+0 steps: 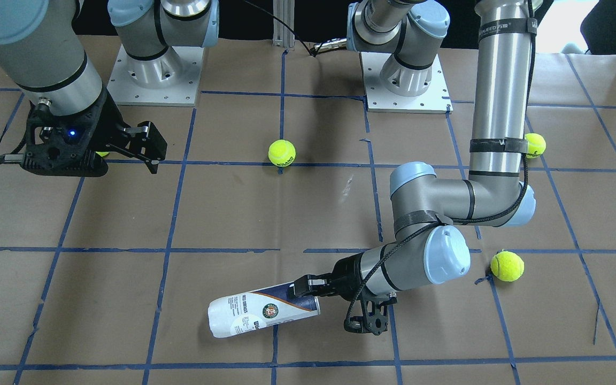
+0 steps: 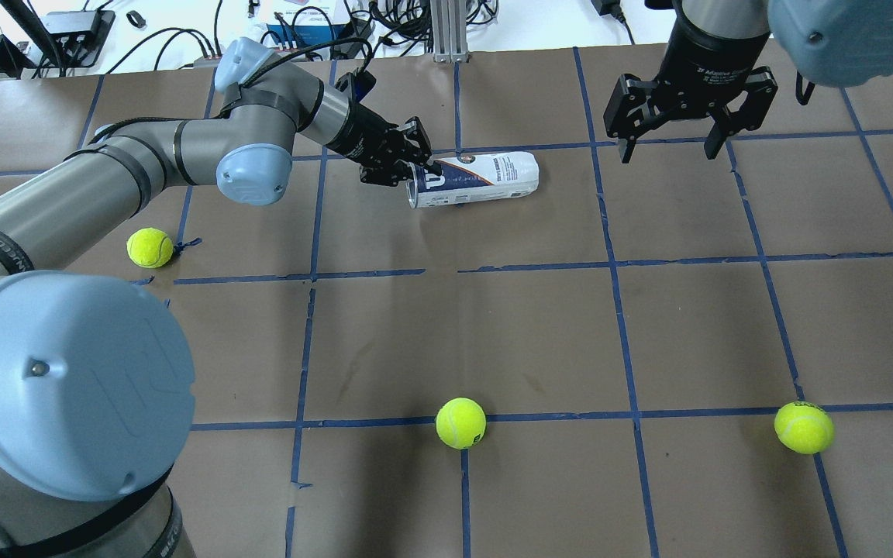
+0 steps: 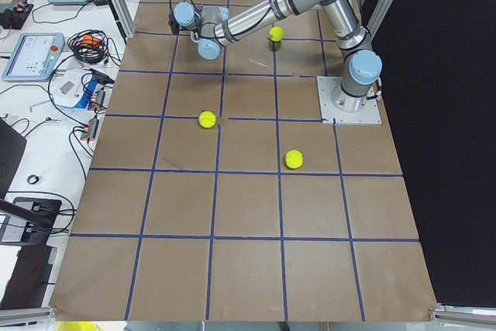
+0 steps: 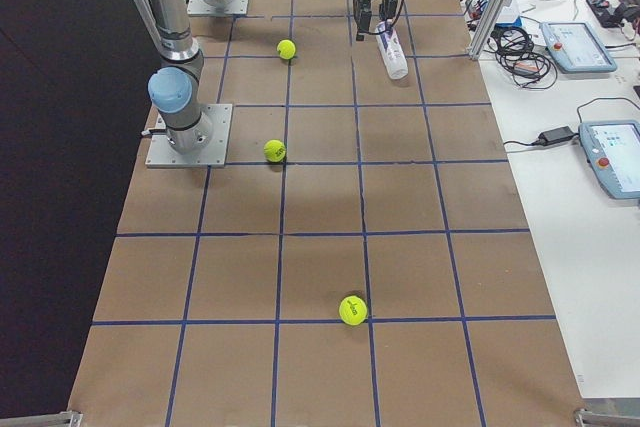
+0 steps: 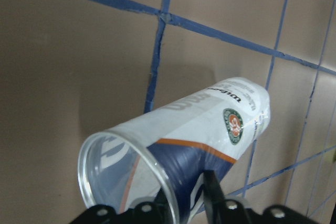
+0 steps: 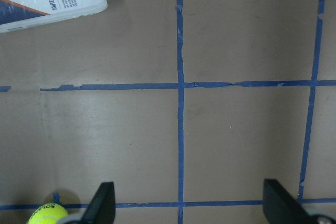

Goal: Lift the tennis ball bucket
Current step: 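Lift the can with the left gripper, tilting it upright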

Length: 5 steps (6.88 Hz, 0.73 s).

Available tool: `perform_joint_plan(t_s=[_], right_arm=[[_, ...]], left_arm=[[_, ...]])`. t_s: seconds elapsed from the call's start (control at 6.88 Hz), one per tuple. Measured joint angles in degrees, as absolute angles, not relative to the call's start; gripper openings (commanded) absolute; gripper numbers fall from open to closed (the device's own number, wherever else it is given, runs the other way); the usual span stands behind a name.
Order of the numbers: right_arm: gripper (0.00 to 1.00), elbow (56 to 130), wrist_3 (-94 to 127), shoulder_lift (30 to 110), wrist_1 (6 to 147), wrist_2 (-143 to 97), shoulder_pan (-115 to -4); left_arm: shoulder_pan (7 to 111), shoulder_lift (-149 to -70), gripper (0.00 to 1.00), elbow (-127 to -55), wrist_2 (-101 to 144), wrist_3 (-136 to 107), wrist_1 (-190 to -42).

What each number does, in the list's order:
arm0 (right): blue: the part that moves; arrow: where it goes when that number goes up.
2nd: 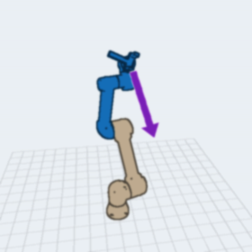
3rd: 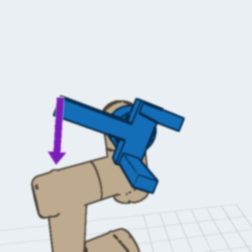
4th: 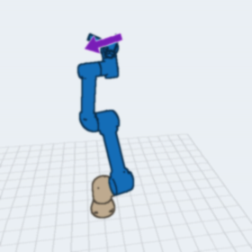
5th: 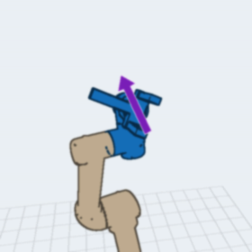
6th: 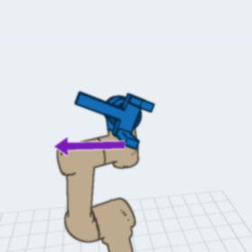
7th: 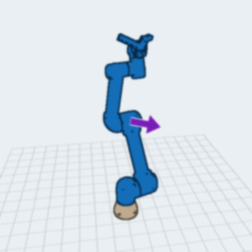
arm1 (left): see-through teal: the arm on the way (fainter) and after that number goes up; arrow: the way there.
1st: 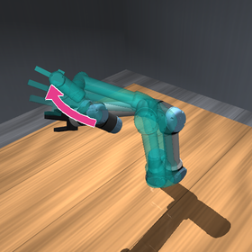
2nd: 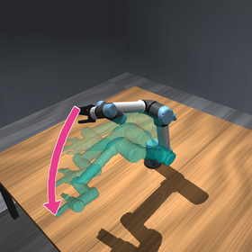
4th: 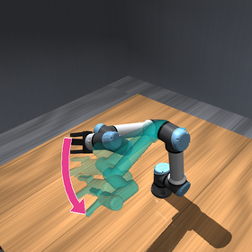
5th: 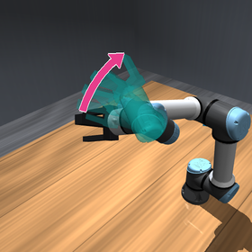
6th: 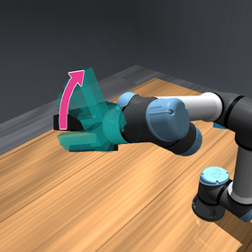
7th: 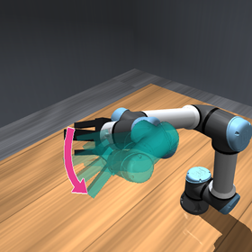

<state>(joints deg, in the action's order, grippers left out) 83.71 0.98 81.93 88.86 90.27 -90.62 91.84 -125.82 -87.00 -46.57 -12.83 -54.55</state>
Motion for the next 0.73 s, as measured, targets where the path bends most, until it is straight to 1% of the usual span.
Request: perform_joint_plan(t_s=[0.44,0.58,0.73], right_arm=[[1.00,83.76,0.26,81.74,89.39,90.32,-90.59],[1.00,83.74,-0.32,81.69,89.56,90.36,-90.56],[1.00,83.68,-0.52,81.64,89.64,90.51,-90.54]], left_arm=[[91.93,-119.32,0.02,-85.40,-43.98,-17.60,-57.57],[92.32,-118.25,0.03,-82.77,-46.63,-17.69,-60.76],[93.50,-117.93,0.03,-78.49,-52.24,-17.54,-65.22]])
